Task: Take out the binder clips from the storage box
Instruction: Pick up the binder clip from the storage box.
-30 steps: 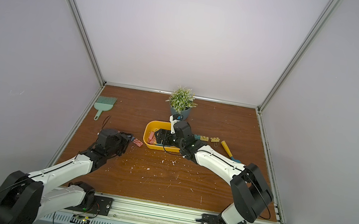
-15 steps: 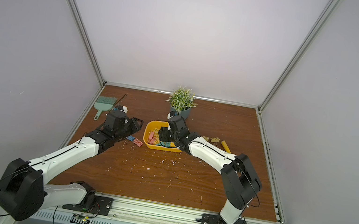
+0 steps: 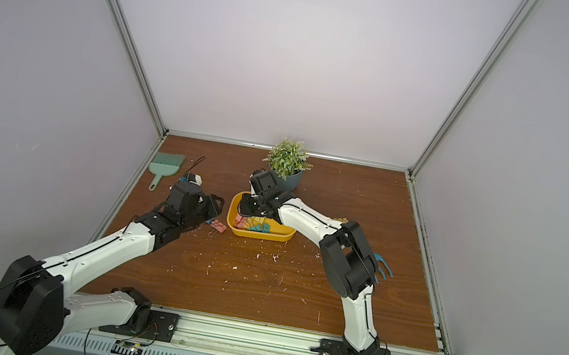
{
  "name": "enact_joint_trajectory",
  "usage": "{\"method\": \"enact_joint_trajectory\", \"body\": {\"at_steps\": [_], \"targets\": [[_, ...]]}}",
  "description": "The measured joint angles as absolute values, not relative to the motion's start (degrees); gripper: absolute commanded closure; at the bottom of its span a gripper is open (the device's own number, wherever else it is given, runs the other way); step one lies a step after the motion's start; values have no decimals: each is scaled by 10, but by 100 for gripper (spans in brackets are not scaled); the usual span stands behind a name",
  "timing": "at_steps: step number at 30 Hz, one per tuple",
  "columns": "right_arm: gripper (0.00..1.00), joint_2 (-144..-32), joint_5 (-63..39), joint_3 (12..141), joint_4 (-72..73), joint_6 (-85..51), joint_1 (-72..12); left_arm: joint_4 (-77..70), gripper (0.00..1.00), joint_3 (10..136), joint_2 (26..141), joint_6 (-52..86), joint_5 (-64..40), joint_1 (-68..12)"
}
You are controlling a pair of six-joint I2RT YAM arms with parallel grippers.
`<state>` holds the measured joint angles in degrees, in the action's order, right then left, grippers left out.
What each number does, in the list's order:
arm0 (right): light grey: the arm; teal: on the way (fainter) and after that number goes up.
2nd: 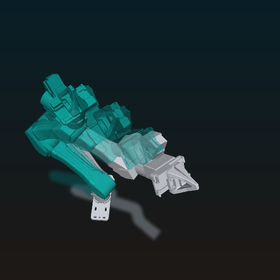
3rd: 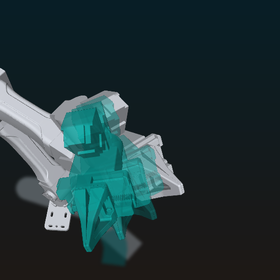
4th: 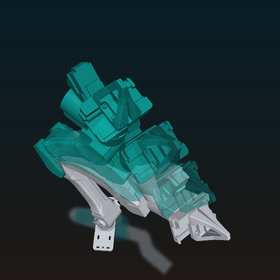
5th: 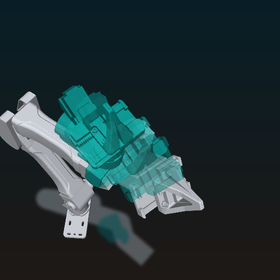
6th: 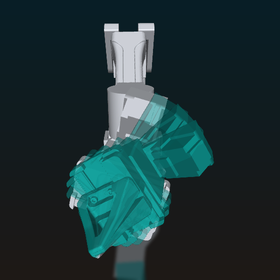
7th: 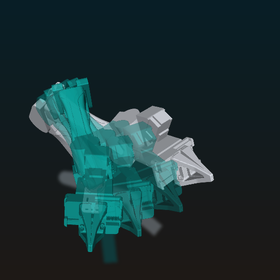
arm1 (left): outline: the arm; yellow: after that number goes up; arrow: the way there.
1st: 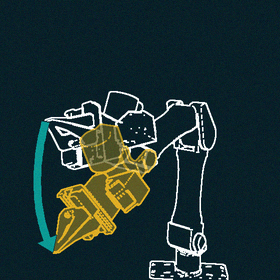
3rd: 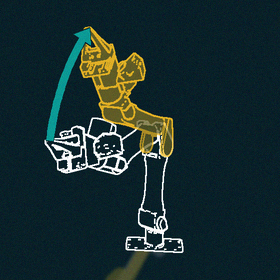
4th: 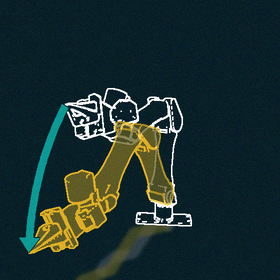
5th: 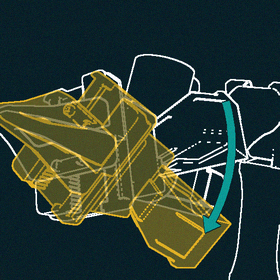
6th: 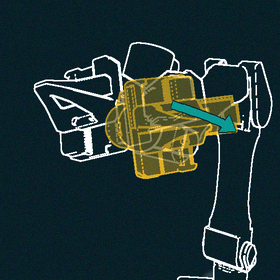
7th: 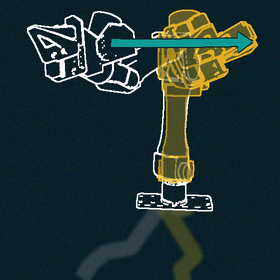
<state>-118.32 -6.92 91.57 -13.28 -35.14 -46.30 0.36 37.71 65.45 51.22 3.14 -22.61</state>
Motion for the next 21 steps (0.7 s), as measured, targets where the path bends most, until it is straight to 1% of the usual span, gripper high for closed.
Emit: {"method": "enact_joint_trajectory", "body": {"at_steps": [5,13,19,21], "targets": [[67,-1218,-72,966,-158,-354,-470,2,56,350,622,513,46,-215],[67,-1265,-78,1036,-203,-354,-480,-2,55,335,601,514,52,-203],[69,-1280,-63,1060,-228,-353,-484,-2,55,335,595,514,52,-198],[72,-1279,-58,1062,-231,-353,-484,-3,55,335,594,514,52,-197]]}}
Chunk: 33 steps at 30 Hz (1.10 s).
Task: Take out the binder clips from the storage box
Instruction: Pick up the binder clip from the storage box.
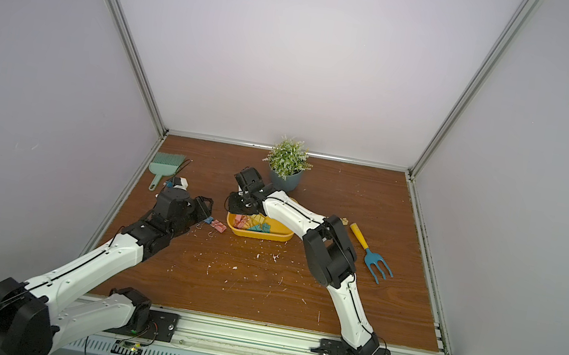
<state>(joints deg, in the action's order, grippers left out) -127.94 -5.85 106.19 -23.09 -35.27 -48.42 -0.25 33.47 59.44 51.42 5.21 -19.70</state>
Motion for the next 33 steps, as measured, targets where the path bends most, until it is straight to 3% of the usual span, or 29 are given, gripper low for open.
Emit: {"method": "enact_joint_trajectory", "body": {"at_steps": [12,20,26,30,33], "targets": [[75,-1280,-33,1068,-262,-349,-484,-11,55,334,595,518,47,-195],[85,-1286,-32,1074,-272,-346,-484,-15,55,334,598,518,42,-195],[88,-1293,-30,1077,-279,-345,-484,-15,55,334,598,518,42,-194],[98,-1292,-28,1077,-279,-345,-484,-15,55,334,598,518,42,-194],[99,-1291,-27,1074,-275,-348,-484,-15,55,334,599,518,41,-194]]}}
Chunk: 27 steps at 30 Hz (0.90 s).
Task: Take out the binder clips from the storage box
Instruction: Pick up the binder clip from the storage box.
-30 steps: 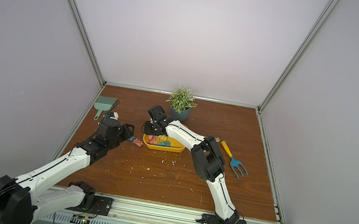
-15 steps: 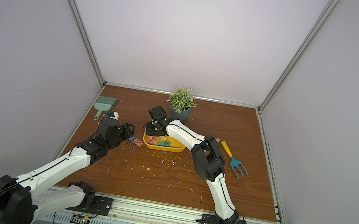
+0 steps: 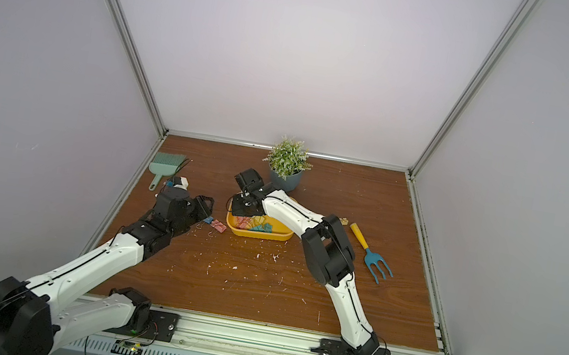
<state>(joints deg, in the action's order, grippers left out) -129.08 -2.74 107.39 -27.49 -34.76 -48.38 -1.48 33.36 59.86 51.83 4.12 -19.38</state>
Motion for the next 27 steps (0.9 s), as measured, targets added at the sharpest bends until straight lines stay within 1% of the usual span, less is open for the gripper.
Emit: {"method": "enact_joint_trajectory", "body": {"at_steps": [5,8,14,21,24,27], "targets": [[99,-1260,-29,1027,-255,-349,-484,-15,53,334,599,518,38,-193],[99,-1221,-32,983,-242,-354,-483,-22,46,333,599,517,32,-191],[99,-1148,-39,917,-196,-364,-473,-44,39,330,600,511,6,-190],[99,-1096,-47,863,-154,-370,-458,-78,31,330,613,496,-40,-190],[100,-1049,-36,812,-129,-373,-455,-93,26,330,618,488,-56,-191],[100,-968,-10,731,-96,-386,-450,-98,21,332,625,475,-59,-204]]}}
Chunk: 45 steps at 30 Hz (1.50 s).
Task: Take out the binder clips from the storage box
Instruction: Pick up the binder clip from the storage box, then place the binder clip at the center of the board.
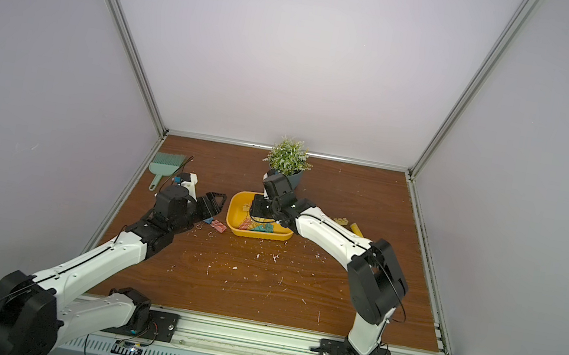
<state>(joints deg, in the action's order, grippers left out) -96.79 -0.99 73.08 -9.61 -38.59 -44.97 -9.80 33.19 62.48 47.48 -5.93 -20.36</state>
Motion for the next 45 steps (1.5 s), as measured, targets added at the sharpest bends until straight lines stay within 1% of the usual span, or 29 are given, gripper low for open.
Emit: {"method": "enact_joint_trajectory", "body": {"at_steps": [2,4,6,9,12,15,23,30,36,45], "targets": [[100,-910,15,677,-74,-399,-446,-98,19,340,634,469,-58,-219],[100,-842,52,619,-53,-417,-441,-101,12,351,646,460,-58,-236],[100,-789,92,573,-39,-436,-433,-104,8,363,658,454,-57,-252],[100,-725,147,512,-30,-470,-418,-111,1,379,679,446,-57,-274],[100,-683,185,457,-29,-511,-402,-114,1,398,704,442,-53,-296],[100,-664,218,420,-37,-553,-392,-115,1,418,725,437,-50,-314],[100,-674,278,401,-96,-717,-392,-115,1,424,733,429,-41,-323],[100,-730,280,401,-119,-867,-392,-112,1,424,732,428,-31,-323],[100,-774,276,401,-116,-948,-393,-107,1,424,732,429,-25,-323],[100,-825,277,411,-103,-1004,-393,-103,1,424,730,429,-22,-323]]}}
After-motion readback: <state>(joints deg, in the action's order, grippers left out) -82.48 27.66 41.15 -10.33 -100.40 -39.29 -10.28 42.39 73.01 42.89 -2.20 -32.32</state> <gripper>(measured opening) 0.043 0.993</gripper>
